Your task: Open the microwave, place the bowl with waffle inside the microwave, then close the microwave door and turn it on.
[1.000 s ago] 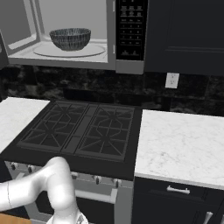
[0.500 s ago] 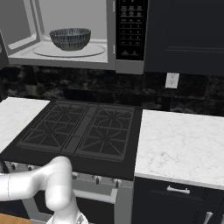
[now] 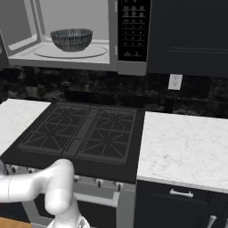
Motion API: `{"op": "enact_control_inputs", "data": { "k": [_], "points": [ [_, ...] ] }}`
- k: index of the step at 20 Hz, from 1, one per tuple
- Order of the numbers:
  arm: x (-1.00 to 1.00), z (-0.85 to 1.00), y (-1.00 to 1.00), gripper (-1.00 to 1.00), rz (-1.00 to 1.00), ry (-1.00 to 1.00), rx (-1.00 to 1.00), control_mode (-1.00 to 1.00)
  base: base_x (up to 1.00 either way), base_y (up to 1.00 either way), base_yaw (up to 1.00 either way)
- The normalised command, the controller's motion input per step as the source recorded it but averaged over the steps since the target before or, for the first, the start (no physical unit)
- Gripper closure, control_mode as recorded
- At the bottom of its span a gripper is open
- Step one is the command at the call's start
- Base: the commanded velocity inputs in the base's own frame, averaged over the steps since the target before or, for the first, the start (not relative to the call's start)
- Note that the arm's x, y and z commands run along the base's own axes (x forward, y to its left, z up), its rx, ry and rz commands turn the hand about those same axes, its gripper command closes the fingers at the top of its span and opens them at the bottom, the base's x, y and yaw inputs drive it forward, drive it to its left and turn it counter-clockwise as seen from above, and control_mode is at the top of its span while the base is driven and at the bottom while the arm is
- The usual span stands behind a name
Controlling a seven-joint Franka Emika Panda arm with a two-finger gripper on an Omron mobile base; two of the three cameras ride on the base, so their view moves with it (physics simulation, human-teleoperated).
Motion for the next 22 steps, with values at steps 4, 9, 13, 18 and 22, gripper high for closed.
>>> {"op": "enact_control_inputs", "data": {
  "k": [4, 9, 13, 18, 22],
  "points": [
    [0.01, 0.08, -0.21, -1.0, -0.06, 0.0, 0.0, -1.0, 0.0, 0.0, 0.0],
    [0.0, 0.24, -0.35, -1.0, -0.06, 0.0, 0.03, -1.0, 0.0, 0.0, 0.0],
    [0.0, 0.34, -0.21, -1.0, -0.08, 0.0, 0.02, -1.0, 0.0, 0.0, 0.0],
    [0.0, 0.37, -0.16, -1.0, -0.08, 0.0, 0.02, -1.0, 0.0, 0.0, 0.0],
    [0.0, 0.28, -0.2, -1.0, -0.07, 0.0, 0.02, -1.0, 0.0, 0.0, 0.0]
  ]
}}
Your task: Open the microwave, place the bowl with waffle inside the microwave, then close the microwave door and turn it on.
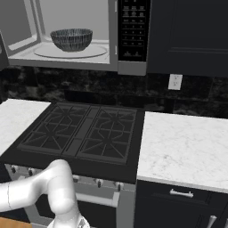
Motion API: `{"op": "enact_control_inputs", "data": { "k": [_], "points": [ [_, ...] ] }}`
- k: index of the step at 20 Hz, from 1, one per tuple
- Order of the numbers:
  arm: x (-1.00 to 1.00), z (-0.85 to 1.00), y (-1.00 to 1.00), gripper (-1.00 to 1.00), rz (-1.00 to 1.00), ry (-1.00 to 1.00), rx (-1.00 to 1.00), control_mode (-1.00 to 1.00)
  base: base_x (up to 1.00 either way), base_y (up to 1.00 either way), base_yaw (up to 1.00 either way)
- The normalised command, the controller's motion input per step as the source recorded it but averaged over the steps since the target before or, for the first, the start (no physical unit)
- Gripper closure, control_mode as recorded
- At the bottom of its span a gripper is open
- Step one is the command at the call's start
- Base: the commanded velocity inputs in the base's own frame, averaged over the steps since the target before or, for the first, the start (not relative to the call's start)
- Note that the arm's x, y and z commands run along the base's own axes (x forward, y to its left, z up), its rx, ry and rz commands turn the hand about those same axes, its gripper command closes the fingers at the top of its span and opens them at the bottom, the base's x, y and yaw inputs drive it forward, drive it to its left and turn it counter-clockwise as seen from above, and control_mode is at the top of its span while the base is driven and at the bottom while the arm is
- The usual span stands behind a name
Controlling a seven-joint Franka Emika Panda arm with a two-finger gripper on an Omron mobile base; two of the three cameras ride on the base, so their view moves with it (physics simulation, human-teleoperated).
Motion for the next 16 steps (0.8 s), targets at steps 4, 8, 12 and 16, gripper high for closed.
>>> {"op": "enact_control_inputs", "data": {
  "k": [4, 8, 12, 16],
  "points": [
    [0.0, 0.02, -0.41, -1.0, -0.04, 0.0, 0.02, -1.0, 0.0, 0.0, 0.0],
    [0.0, 0.01, -0.64, -1.0, 0.0, 0.0, 0.06, -1.0, 0.0, 0.0, 0.0],
    [0.0, 0.0, -0.46, -1.0, 0.0, 0.0, 0.03, -1.0, 0.0, 0.0, 0.0],
    [0.0, 0.0, -0.35, -1.0, 0.0, 0.0, 0.03, -1.0, 0.0, 0.0, 0.0]
  ]
}}
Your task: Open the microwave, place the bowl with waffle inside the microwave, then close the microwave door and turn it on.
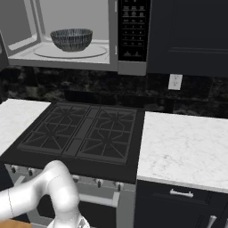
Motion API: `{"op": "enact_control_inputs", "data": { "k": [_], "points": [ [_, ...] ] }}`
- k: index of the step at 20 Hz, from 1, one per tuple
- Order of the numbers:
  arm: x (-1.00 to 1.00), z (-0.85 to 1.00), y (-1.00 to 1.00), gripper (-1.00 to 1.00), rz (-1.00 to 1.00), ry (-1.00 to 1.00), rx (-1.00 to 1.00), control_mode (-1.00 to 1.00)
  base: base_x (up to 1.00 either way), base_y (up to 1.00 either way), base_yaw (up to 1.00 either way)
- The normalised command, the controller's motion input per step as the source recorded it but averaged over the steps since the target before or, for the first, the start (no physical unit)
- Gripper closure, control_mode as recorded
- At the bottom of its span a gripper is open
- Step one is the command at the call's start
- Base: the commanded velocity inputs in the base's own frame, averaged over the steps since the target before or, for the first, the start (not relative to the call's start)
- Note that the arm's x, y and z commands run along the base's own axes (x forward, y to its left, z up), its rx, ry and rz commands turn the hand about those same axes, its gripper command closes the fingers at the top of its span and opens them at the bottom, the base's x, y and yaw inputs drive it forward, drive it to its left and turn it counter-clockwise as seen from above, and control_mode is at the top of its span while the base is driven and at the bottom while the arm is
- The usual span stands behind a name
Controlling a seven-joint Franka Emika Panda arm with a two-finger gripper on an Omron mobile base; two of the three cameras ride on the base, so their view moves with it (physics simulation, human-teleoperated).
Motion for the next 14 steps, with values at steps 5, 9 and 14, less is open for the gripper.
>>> {"op": "enact_control_inputs", "data": {
  "k": [5, 9, 14],
  "points": [
    [0.0, 0.0, -0.35, -1.0, 0.0, 0.0, 0.03, -1.0, 0.0, 0.0, 0.0],
    [0.1, 0.0, -0.37, -1.0, 0.0, 0.0, 0.02, -1.0, 0.0, 0.0, 0.0],
    [0.24, 0.0, -0.37, -1.0, 0.0, 0.0, 0.02, -1.0, 0.0, 0.0, 0.0]
  ]
}}
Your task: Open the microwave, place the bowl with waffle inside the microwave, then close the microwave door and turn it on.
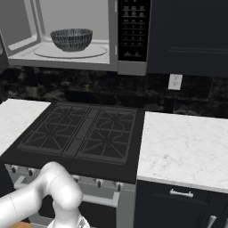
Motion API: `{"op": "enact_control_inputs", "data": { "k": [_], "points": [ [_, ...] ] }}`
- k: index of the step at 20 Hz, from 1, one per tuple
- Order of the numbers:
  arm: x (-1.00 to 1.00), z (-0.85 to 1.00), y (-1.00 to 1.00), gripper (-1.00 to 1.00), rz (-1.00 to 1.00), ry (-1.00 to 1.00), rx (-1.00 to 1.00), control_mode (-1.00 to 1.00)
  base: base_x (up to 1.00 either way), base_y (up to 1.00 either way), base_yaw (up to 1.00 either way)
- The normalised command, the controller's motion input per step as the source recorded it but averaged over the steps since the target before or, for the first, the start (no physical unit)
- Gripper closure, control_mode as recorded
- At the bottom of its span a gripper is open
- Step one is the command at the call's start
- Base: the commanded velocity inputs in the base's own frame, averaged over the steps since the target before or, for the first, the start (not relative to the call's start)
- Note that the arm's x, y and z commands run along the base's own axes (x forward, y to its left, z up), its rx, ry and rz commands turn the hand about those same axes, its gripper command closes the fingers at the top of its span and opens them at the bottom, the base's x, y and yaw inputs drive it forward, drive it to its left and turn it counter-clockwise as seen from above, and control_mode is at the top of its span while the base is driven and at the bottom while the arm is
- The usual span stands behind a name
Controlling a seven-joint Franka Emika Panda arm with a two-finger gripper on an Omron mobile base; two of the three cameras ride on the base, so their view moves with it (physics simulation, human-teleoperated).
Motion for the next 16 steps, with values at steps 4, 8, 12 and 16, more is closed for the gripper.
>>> {"op": "enact_control_inputs", "data": {
  "k": [4, 8, 12, 16],
  "points": [
    [0.26, 0.0, -0.44, -1.0, 0.0, 0.0, 0.04, -1.0, 0.0, 0.0, 0.0],
    [0.31, 0.0, -0.47, -1.0, 0.0, 0.0, 0.04, -1.0, 0.0, 0.0, 0.0],
    [0.38, 0.0, -0.45, -1.0, 0.03, 0.0, 0.06, -1.0, 0.0, 0.0, 0.0],
    [0.4, 0.0, -0.5, -1.0, 0.07, 0.0, 0.07, -1.0, 0.0, 0.0, 0.0]
  ]
}}
